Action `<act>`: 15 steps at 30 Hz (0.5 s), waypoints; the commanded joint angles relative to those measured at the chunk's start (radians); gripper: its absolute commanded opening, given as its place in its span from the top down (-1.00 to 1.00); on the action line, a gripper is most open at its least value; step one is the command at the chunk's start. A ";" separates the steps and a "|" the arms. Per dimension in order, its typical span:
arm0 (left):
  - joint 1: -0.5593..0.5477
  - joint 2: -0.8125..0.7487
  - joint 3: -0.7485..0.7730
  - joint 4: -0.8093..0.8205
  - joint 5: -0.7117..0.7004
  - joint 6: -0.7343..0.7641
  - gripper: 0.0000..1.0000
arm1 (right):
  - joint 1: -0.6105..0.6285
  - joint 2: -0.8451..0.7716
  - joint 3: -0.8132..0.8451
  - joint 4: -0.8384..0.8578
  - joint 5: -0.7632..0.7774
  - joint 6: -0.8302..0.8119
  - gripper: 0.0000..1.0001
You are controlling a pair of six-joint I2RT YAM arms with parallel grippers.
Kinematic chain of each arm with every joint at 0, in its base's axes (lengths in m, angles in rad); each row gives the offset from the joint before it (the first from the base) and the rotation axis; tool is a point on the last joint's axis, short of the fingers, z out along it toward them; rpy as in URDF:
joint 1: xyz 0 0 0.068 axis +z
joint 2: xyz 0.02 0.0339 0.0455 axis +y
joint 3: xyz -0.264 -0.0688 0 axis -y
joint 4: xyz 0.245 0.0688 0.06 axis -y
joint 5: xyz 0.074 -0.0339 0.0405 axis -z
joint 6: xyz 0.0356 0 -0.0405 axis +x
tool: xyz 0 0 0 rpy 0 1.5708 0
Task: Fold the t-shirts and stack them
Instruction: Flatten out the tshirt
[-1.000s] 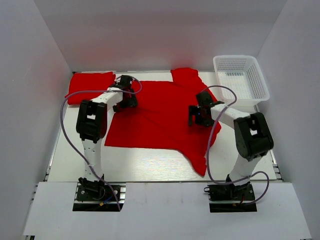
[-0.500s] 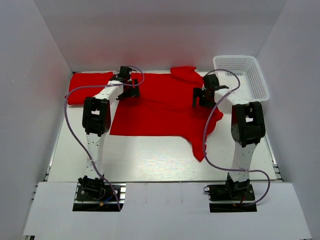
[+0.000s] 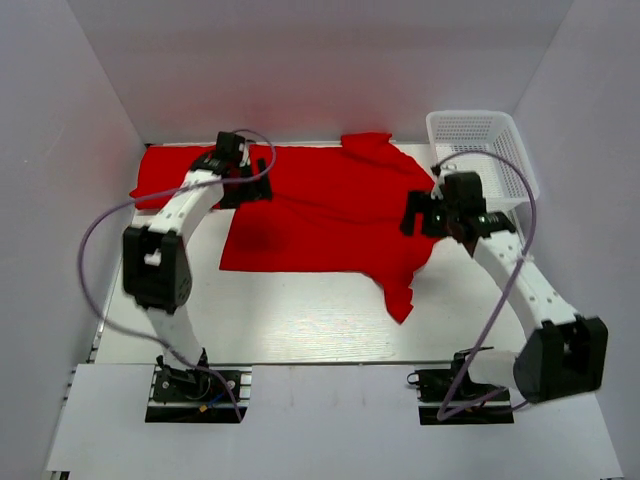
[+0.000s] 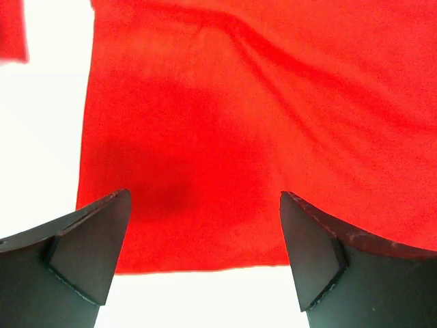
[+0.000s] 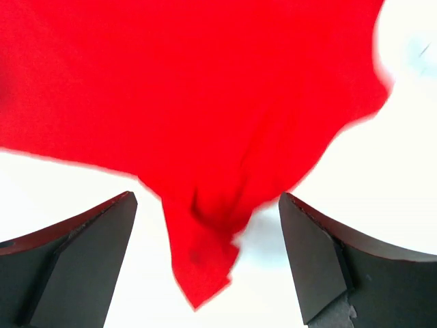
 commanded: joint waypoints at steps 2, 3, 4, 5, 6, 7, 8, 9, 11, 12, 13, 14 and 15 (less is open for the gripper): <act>0.001 -0.324 -0.290 -0.022 -0.058 -0.128 -1.00 | -0.001 -0.134 -0.155 -0.073 -0.068 0.096 -0.81; 0.001 -0.416 -0.335 -0.022 -0.058 -0.142 -1.00 | -0.005 -0.179 -0.232 -0.071 -0.076 0.105 -0.81; 0.001 -0.459 -0.378 -0.043 -0.067 -0.155 -1.00 | -0.002 -0.215 -0.254 -0.072 -0.100 0.122 -0.81; 0.001 -0.502 -0.460 -0.054 -0.067 -0.165 -1.00 | -0.002 -0.231 -0.296 -0.073 -0.102 0.136 -0.81; 0.001 -0.542 -0.501 -0.063 -0.067 -0.178 -1.00 | -0.002 -0.252 -0.333 -0.073 -0.108 0.145 -0.81; 0.001 -0.581 -0.539 -0.072 -0.051 -0.178 -1.00 | -0.002 -0.271 -0.370 -0.073 -0.120 0.148 -0.81; 0.001 -0.654 -0.611 -0.084 -0.050 -0.188 -1.00 | -0.004 -0.277 -0.399 -0.060 -0.133 0.157 -0.81; 0.001 -0.690 -0.643 -0.085 -0.034 -0.188 -1.00 | -0.002 -0.285 -0.416 -0.051 -0.140 0.163 -0.81; -0.008 -0.753 -0.727 -0.094 -0.014 -0.198 -1.00 | -0.002 -0.291 -0.458 -0.011 -0.162 0.166 -0.81; -0.008 -0.806 -0.751 -0.094 -0.004 -0.209 -1.00 | -0.002 -0.291 -0.468 0.003 -0.168 0.173 -0.81; -0.008 -0.826 -0.771 -0.094 -0.004 -0.209 -1.00 | -0.002 -0.280 -0.496 0.021 -0.170 0.174 -0.81; -0.008 -0.843 -0.800 -0.104 -0.004 -0.218 -1.00 | -0.002 -0.283 -0.508 0.029 -0.173 0.176 -0.81; -0.008 -0.856 -0.809 -0.104 -0.004 -0.218 -1.00 | -0.002 -0.273 -0.521 0.062 -0.177 0.174 -0.81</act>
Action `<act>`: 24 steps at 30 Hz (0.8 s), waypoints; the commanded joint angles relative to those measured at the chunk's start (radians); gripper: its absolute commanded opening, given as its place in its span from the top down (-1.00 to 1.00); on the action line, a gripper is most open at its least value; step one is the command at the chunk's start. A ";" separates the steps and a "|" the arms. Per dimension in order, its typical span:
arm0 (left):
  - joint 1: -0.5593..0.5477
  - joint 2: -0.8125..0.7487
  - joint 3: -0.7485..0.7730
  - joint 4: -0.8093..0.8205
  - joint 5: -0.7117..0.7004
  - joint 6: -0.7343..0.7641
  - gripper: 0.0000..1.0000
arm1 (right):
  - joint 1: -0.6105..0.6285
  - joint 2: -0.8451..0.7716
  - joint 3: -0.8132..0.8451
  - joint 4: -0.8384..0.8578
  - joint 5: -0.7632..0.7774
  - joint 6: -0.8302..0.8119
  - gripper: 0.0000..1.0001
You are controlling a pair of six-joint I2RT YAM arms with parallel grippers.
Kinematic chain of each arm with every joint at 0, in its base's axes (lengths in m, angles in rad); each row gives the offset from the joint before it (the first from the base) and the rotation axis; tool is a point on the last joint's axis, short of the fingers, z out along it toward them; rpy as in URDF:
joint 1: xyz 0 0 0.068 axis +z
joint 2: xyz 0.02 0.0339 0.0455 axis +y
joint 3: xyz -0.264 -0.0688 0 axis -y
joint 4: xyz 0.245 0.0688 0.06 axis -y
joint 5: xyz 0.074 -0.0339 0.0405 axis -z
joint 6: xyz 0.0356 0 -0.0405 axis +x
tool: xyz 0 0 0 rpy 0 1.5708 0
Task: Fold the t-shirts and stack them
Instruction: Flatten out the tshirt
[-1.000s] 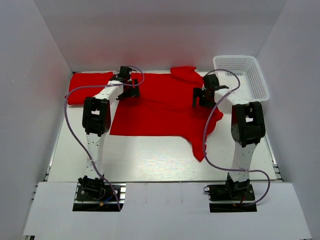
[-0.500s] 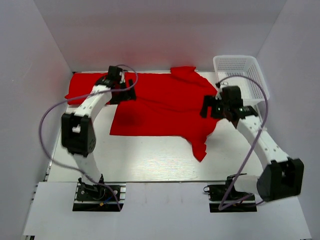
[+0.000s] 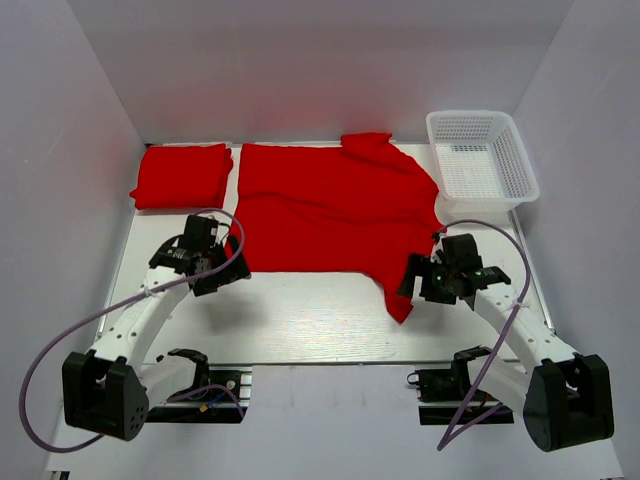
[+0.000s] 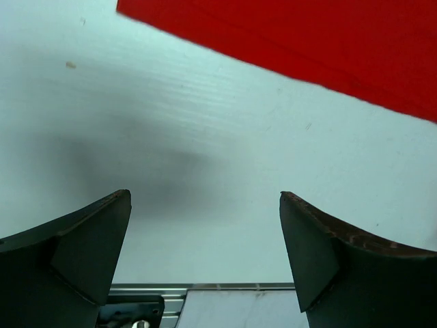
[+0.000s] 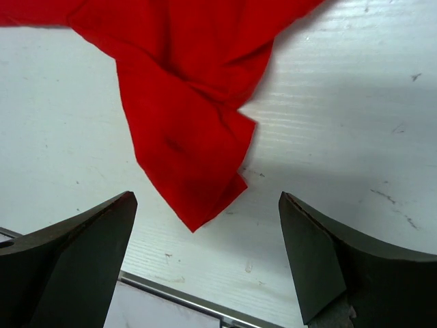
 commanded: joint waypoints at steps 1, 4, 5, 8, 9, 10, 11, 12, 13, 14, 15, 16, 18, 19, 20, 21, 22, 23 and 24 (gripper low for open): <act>-0.005 -0.074 -0.025 -0.003 0.019 -0.040 -1.00 | -0.002 0.009 -0.032 0.100 -0.045 0.023 -0.81; -0.005 -0.074 -0.025 -0.026 -0.001 -0.040 -1.00 | 0.000 0.038 -0.049 0.148 -0.048 0.026 -0.81; -0.005 -0.074 -0.025 -0.026 -0.012 -0.049 -1.00 | -0.002 0.042 -0.055 0.158 -0.050 0.027 -0.81; -0.005 -0.065 -0.014 -0.036 -0.023 -0.049 -1.00 | -0.005 0.061 -0.069 0.201 -0.056 0.027 -0.70; -0.005 -0.065 -0.014 -0.045 -0.032 -0.049 -1.00 | -0.003 0.073 -0.071 0.203 -0.042 0.027 -0.64; -0.005 -0.065 -0.004 -0.046 -0.032 -0.049 -1.00 | -0.002 0.079 -0.077 0.211 -0.038 0.031 -0.54; -0.005 -0.065 -0.004 -0.046 -0.032 -0.049 -1.00 | -0.005 0.078 -0.086 0.212 -0.033 0.031 -0.49; -0.005 -0.065 -0.004 -0.055 -0.043 -0.049 -1.00 | -0.003 0.088 -0.088 0.214 -0.016 0.036 -0.44; -0.005 -0.065 -0.004 -0.055 -0.043 -0.049 -1.00 | -0.002 0.087 -0.095 0.229 -0.013 0.039 -0.31; -0.005 -0.065 -0.004 -0.055 -0.043 -0.049 -1.00 | -0.006 0.085 -0.104 0.234 -0.005 0.043 -0.24; -0.005 -0.065 -0.004 -0.055 -0.043 -0.049 -1.00 | -0.003 0.085 -0.109 0.238 0.001 0.046 -0.20; -0.005 -0.065 -0.004 -0.055 -0.043 -0.049 -1.00 | -0.005 0.087 -0.112 0.247 0.004 0.048 -0.20; -0.005 -0.065 -0.004 -0.046 -0.043 -0.049 -1.00 | -0.005 0.098 -0.117 0.257 0.007 0.048 -0.20; -0.005 -0.056 -0.004 -0.046 -0.043 -0.049 -1.00 | -0.005 0.099 -0.115 0.263 0.005 0.048 -0.17; -0.005 -0.056 -0.004 -0.046 -0.043 -0.049 -1.00 | -0.005 0.114 -0.117 0.269 0.004 0.051 -0.04; -0.005 -0.056 0.006 -0.046 -0.043 -0.049 -1.00 | -0.005 0.114 -0.115 0.272 0.002 0.051 0.02; -0.005 -0.056 0.006 -0.046 -0.043 -0.049 -1.00 | -0.003 0.119 -0.115 0.272 -0.004 0.051 0.08; -0.005 -0.056 0.006 -0.046 -0.043 -0.049 -1.00 | 0.000 0.121 -0.117 0.284 -0.008 0.051 0.19; -0.005 -0.056 0.006 -0.046 -0.043 -0.049 -1.00 | -0.003 0.122 -0.118 0.289 -0.010 0.051 0.31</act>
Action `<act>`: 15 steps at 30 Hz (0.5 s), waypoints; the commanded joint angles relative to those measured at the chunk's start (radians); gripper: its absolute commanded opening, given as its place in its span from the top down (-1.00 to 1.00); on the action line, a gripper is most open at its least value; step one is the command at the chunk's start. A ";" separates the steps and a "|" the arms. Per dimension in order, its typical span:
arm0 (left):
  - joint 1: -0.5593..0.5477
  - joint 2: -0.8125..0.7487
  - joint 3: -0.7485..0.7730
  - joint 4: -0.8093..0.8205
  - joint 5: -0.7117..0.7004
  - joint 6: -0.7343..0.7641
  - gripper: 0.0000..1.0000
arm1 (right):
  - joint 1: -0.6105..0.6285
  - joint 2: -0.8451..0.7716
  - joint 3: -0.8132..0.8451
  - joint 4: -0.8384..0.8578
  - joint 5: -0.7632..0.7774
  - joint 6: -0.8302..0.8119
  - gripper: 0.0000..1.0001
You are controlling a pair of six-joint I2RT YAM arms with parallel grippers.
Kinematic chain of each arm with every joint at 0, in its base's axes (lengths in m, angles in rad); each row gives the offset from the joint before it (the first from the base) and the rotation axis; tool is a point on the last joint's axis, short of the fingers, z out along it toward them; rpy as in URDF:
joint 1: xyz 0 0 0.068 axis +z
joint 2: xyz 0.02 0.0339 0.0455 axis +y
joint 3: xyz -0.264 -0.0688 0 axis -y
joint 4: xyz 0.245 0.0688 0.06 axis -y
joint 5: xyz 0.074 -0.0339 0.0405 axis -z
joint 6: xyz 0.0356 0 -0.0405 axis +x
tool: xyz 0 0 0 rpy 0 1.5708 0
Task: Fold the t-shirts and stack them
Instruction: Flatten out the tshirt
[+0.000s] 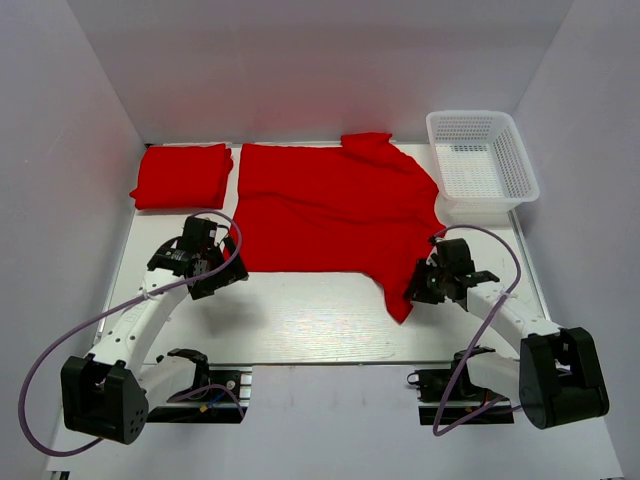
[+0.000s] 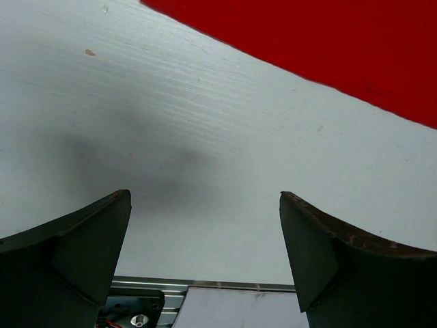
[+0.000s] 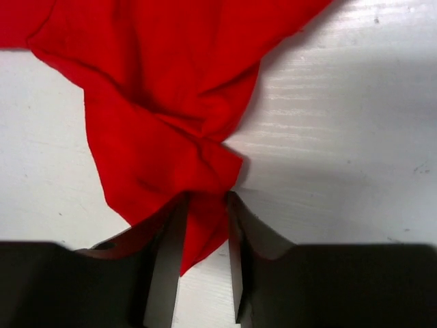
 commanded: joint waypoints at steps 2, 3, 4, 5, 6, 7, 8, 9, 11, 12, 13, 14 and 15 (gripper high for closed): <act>-0.004 0.002 0.035 0.003 -0.012 -0.005 -1.00 | -0.004 0.000 -0.001 0.062 -0.011 -0.020 0.51; -0.004 0.002 0.035 0.003 -0.012 -0.005 -1.00 | -0.004 0.001 -0.001 0.056 -0.012 0.004 0.67; -0.004 0.002 0.035 0.003 -0.012 -0.005 -1.00 | -0.004 -0.002 0.010 0.055 -0.012 0.005 0.79; -0.004 0.002 0.035 0.003 -0.012 -0.005 -1.00 | -0.004 -0.014 0.014 0.046 -0.012 -0.002 0.95; -0.004 0.002 0.035 0.003 -0.012 -0.005 -1.00 | -0.004 -0.023 0.015 0.038 -0.012 -0.002 1.00; -0.004 0.002 0.035 0.003 -0.012 -0.005 -1.00 | -0.003 -0.029 0.025 0.032 -0.012 -0.011 1.00; -0.004 0.002 0.035 0.003 -0.021 -0.005 -1.00 | -0.004 -0.058 0.030 0.023 -0.027 -0.023 1.00; -0.004 0.002 0.035 0.003 -0.021 -0.005 -1.00 | -0.003 -0.066 0.036 -0.002 -0.031 -0.029 1.00; -0.004 0.002 0.035 0.003 -0.021 -0.005 -1.00 | 0.002 -0.086 0.067 -0.030 -0.054 -0.064 1.00; -0.004 0.002 0.035 0.003 -0.021 -0.005 -1.00 | 0.003 -0.114 0.082 -0.055 -0.086 -0.081 1.00; -0.004 0.002 0.035 0.003 -0.021 -0.005 -1.00 | 0.003 -0.121 0.087 -0.065 -0.115 -0.116 1.00; -0.004 0.013 0.035 0.003 -0.030 -0.005 -1.00 | 0.009 -0.137 0.100 -0.074 -0.129 -0.159 1.00; -0.004 0.013 0.045 0.003 -0.041 -0.005 -1.00 | 0.011 -0.144 0.105 -0.079 -0.174 -0.187 1.00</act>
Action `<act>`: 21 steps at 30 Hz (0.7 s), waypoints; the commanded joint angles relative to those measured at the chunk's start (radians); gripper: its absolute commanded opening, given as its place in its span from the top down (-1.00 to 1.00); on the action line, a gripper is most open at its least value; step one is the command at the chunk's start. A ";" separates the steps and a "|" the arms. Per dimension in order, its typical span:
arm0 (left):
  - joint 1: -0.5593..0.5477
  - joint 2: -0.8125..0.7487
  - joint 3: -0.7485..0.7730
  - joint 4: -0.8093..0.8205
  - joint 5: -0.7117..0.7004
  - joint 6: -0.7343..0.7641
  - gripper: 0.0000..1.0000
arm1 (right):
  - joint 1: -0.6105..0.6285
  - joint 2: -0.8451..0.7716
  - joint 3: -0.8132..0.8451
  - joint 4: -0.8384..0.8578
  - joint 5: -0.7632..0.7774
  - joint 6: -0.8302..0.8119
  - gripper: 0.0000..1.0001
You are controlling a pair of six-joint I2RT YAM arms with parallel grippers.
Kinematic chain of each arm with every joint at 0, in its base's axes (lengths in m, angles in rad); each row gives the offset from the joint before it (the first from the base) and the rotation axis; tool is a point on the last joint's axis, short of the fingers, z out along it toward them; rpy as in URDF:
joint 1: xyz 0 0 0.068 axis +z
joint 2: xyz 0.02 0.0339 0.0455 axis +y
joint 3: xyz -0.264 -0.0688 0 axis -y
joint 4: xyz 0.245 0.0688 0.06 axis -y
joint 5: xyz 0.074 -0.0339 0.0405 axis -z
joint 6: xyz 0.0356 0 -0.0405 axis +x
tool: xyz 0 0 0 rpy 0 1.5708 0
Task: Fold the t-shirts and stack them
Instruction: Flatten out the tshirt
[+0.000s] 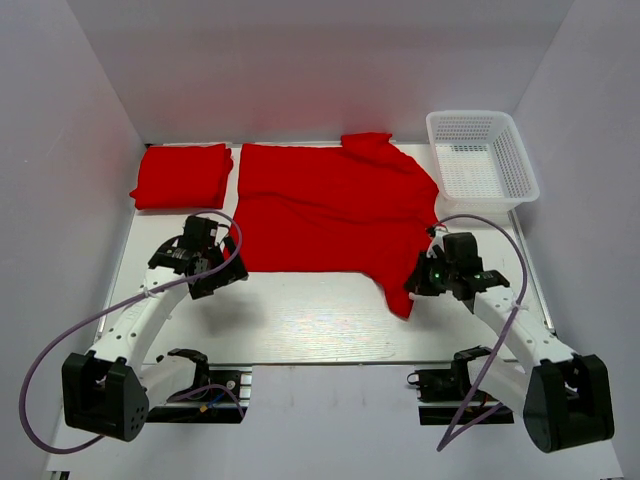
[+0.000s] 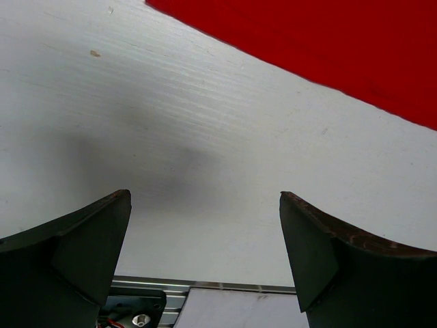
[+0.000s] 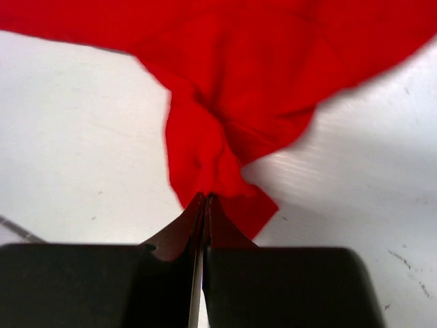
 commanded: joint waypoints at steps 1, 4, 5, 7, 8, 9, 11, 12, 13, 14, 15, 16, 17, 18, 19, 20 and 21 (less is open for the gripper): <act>-0.004 0.011 0.056 0.003 -0.031 -0.004 -1.00 | 0.009 -0.051 0.060 -0.045 -0.130 -0.142 1.00; -0.004 0.020 0.067 -0.006 -0.042 -0.004 -1.00 | 0.023 -0.056 0.061 -0.060 -0.231 -0.199 1.00; -0.004 0.029 0.078 -0.006 -0.042 -0.004 -1.00 | 0.030 -0.052 0.063 -0.056 -0.257 -0.220 1.00; -0.004 0.029 0.078 -0.006 -0.042 -0.004 -1.00 | 0.047 -0.039 0.060 -0.049 -0.326 -0.225 1.00; -0.004 0.029 0.078 -0.006 -0.042 -0.004 -1.00 | 0.055 -0.038 0.063 -0.048 -0.343 -0.240 1.00; -0.004 0.038 0.078 -0.006 -0.042 -0.004 -1.00 | 0.075 -0.029 0.066 -0.045 -0.361 -0.241 1.00; -0.004 0.038 0.078 0.003 -0.030 -0.004 -1.00 | 0.104 -0.013 0.066 -0.028 -0.410 -0.253 1.00; -0.004 0.038 0.078 0.003 -0.030 -0.004 -1.00 | 0.125 0.005 0.066 -0.025 -0.421 -0.254 1.00; -0.004 0.049 0.078 0.012 -0.030 -0.004 -1.00 | 0.141 0.027 0.067 -0.023 -0.441 -0.260 1.00; -0.004 0.049 0.078 0.012 -0.020 -0.004 -1.00 | 0.168 0.046 0.067 -0.028 -0.438 -0.274 1.00; -0.004 0.058 0.078 0.012 -0.020 -0.004 -1.00 | 0.199 0.057 0.067 -0.025 -0.426 -0.262 1.00; -0.004 0.058 0.078 0.012 -0.020 -0.004 -1.00 | 0.226 0.068 0.067 -0.019 -0.418 -0.264 1.00; -0.004 0.068 0.078 0.012 -0.020 -0.004 -1.00 | 0.240 0.105 0.063 -0.016 -0.405 -0.256 1.00; -0.004 0.068 0.078 0.003 -0.020 -0.004 -1.00 | 0.254 0.117 0.058 0.018 -0.402 -0.236 1.00; -0.004 0.077 0.078 0.003 -0.020 -0.004 -1.00 | 0.292 0.128 0.054 0.027 -0.409 -0.234 1.00; -0.004 0.077 0.078 0.003 -0.020 -0.004 -1.00 | 0.303 0.154 0.049 0.038 -0.414 -0.216 1.00; -0.004 0.077 0.078 0.003 -0.020 -0.004 -1.00 | 0.317 0.157 0.044 0.074 -0.415 -0.201 0.91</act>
